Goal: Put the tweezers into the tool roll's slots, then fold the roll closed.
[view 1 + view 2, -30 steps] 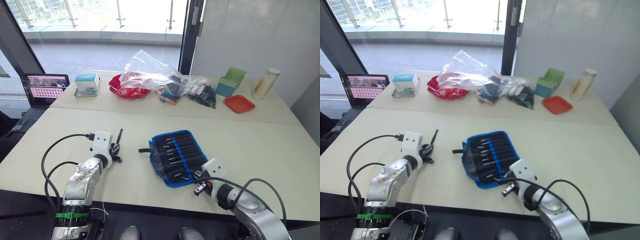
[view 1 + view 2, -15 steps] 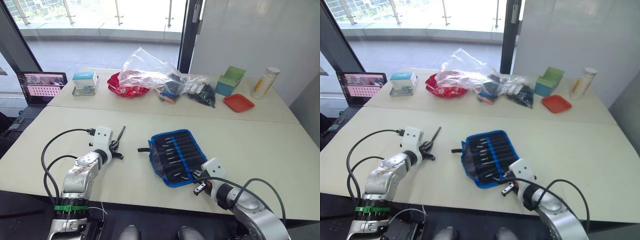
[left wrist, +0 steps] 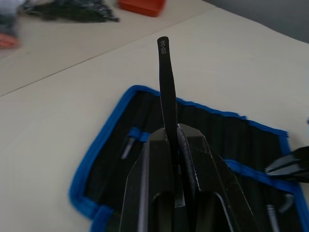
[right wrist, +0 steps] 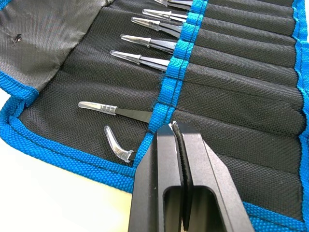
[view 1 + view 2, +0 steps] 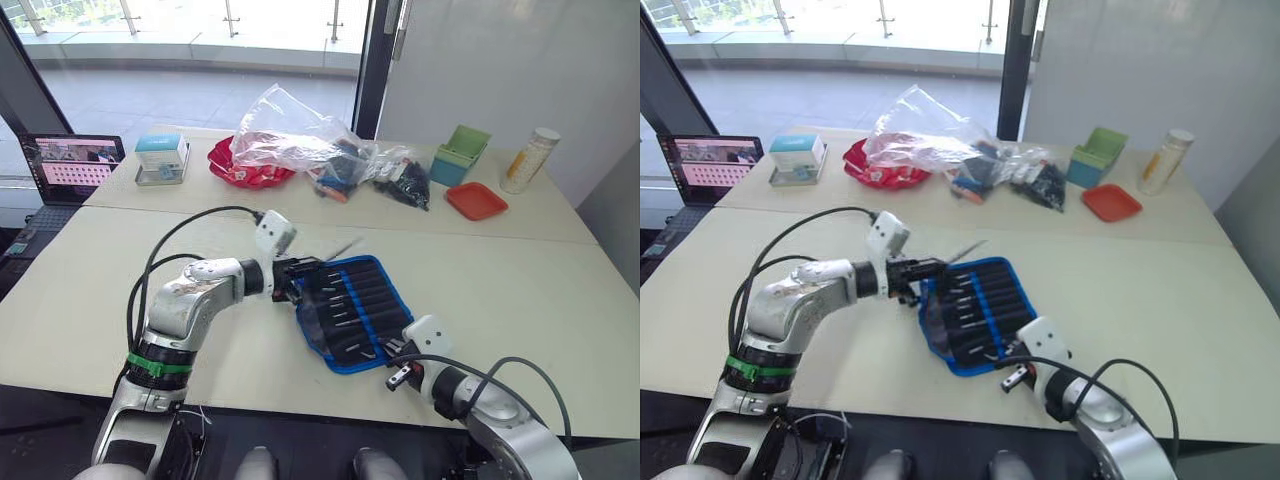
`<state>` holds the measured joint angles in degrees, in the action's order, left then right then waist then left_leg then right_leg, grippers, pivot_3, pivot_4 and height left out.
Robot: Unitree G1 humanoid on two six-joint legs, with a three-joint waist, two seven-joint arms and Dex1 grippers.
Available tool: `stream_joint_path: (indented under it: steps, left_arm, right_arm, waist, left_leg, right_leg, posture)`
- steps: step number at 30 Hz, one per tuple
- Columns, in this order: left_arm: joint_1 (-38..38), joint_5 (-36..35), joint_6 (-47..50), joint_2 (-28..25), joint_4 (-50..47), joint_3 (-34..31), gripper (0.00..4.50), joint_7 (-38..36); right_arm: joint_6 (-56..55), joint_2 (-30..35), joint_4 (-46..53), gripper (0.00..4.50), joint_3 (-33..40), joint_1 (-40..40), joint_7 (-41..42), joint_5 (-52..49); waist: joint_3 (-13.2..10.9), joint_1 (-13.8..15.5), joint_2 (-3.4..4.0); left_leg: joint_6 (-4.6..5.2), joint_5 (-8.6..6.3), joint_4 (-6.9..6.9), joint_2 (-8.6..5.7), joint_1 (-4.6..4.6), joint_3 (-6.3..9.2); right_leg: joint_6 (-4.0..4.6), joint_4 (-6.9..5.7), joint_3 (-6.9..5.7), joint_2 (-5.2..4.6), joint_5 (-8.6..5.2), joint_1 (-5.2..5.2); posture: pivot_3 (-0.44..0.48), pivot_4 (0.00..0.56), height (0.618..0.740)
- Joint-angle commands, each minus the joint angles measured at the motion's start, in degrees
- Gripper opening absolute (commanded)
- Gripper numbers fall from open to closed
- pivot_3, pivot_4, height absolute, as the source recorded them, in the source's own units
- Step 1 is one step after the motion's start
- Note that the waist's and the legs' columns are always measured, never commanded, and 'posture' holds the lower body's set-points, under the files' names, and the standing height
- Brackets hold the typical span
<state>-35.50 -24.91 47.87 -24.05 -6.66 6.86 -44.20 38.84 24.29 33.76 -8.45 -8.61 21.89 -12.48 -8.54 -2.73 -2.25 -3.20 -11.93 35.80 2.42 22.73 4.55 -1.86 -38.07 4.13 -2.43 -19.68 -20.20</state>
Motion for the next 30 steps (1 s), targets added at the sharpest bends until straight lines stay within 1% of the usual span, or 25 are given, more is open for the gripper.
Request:
stream_joint_path:
  steps: [1, 4, 8, 11, 17, 22, 30]
  left_arm:
    - [-1.60, 0.12, 1.43, -1.23, -2.30, 2.56, 0.02, -1.22]
    - [-1.09, -0.11, 1.98, -2.70, -3.97, 4.66, 0.02, -3.04]
    - [-0.86, 0.76, 6.19, -8.59, -8.73, 10.55, 0.02, -6.33]
    - [-1.45, 1.05, 7.15, -12.12, -11.03, 13.05, 0.02, -8.17]
    - [-4.30, 4.20, 10.02, -17.59, -13.54, 18.42, 0.02, -9.38]
    - [-5.90, 6.75, 8.64, -19.00, -14.55, 21.16, 0.02, -10.04]
    - [-6.44, 9.01, 8.75, -18.87, -15.44, 24.18, 0.02, -10.82]
  right_arm:
    - [2.58, -0.01, -2.84, 0.00, -1.42, -1.64, -0.57, 0.72]
    - [2.59, -0.23, -2.52, 0.00, -1.34, -1.97, -1.01, 0.73]
    - [2.58, -0.63, -1.53, 0.00, -1.30, -3.21, -1.97, 0.77]
    - [2.62, -0.78, -1.23, 0.00, -1.38, -3.58, -2.33, 0.77]
    - [2.70, -0.87, -1.08, 0.00, -1.52, -3.59, -2.69, 0.59]
    - [2.81, -1.03, -1.13, 0.00, -1.64, -3.44, -2.93, 0.58]
    - [3.01, -1.44, -0.90, 0.00, -1.65, -4.03, -3.53, 0.41]
  waist:
    - [-0.01, 0.00, 0.02]
    - [-0.06, 0.05, 0.01]
    - [-0.15, 0.11, 0.07]
    - [-0.28, 0.31, 0.20]
    - [-0.37, 0.31, 0.22]
    - [-0.37, 0.29, 0.22]
    - [-0.37, 0.29, 0.22]
  left_leg:
    - [0.00, 0.00, 0.00, 0.00, -0.01, 0.00]
    - [0.00, 0.00, 0.01, 0.00, 0.00, 0.00]
    - [0.00, 0.00, 0.00, 0.00, 0.02, 0.00]
    - [0.00, 0.00, 0.01, -0.02, 0.05, 0.00]
    - [0.00, 0.00, 0.02, -0.01, 0.09, 0.00]
    - [0.01, 0.00, 0.03, -0.01, 0.10, 0.00]
    - [0.01, 0.01, 0.04, -0.01, 0.10, -0.01]
  right_leg:
    - [0.00, 0.00, 0.00, 0.01, 0.00, 0.00]
    - [-0.01, 0.00, 0.01, 0.00, 0.00, 0.00]
    - [-0.01, 0.01, 0.01, 0.00, -0.01, -0.02]
    - [-0.02, 0.02, 0.01, -0.02, -0.01, -0.03]
    - [-0.02, 0.01, 0.00, 0.00, -0.01, -0.07]
    - [-0.04, 0.02, 0.00, 0.00, -0.02, -0.07]
    - [-0.04, 0.00, 0.01, 0.01, -0.02, -0.07]
  posture:
    - [0.000, 0.150, 0.723]
    - [0.000, 0.150, 0.723]
    - [0.000, 0.150, 0.723]
    - [0.000, 0.150, 0.723]
    - [0.000, 0.150, 0.723]
    - [0.000, 0.150, 0.723]
    - [0.000, 0.150, 0.723]
